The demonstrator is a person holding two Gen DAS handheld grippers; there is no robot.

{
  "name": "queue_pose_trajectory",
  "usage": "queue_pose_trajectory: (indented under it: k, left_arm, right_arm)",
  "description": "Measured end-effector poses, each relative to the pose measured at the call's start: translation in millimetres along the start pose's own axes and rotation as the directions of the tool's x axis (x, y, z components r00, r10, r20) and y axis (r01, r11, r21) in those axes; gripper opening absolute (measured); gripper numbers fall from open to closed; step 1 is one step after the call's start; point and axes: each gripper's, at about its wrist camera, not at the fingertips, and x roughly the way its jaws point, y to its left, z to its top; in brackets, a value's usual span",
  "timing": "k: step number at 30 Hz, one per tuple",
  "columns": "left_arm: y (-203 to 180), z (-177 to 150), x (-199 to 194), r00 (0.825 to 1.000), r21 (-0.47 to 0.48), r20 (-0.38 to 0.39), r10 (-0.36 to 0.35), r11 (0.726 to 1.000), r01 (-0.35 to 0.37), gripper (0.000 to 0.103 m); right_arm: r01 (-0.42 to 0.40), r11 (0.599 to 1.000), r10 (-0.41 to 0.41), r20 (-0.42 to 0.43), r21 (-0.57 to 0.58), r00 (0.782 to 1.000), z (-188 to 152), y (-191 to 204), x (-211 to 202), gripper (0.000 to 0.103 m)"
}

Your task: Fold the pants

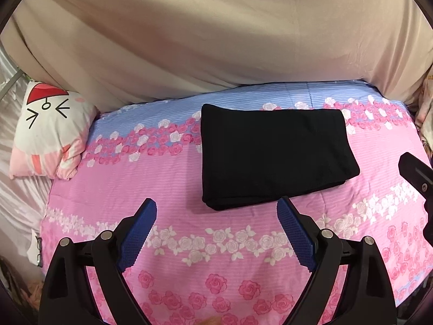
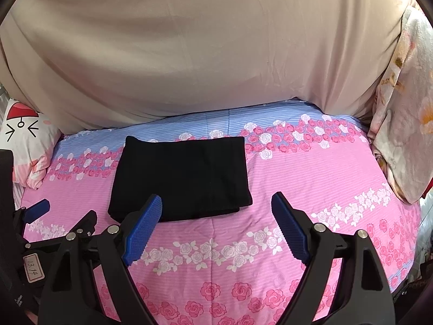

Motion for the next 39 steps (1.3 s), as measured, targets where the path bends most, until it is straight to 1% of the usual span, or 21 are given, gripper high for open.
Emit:
queue_pose_trajectory:
  k: [3,8,39]
  left_arm:
    - [-1.0,0.3,0.7,1.0,0.008,0.005,0.014,1.0,-0.014,0.089]
    - [-0.1,0.8,-1.5,1.0,0.01,0.023,0.009,1.0,-0.009,0.089]
    - [-3.5,-4.2,-0.6,1.0,0.015,0.013,-0.013,1.0,0.013,0.089]
  right_arm:
    - [0.003,1.0,-0.003,0.001,-0.005,1.0,-0.3,1.3,0.2,0.081]
    - [0.005,1.0,-0.005,0.0,-0.003,1.0,-1.2,2.3,0.8,0.081]
    - [0.011,1.0,-0.011,-0.002,0.008,1.0,-6.6,0.8,-2.2,0.081]
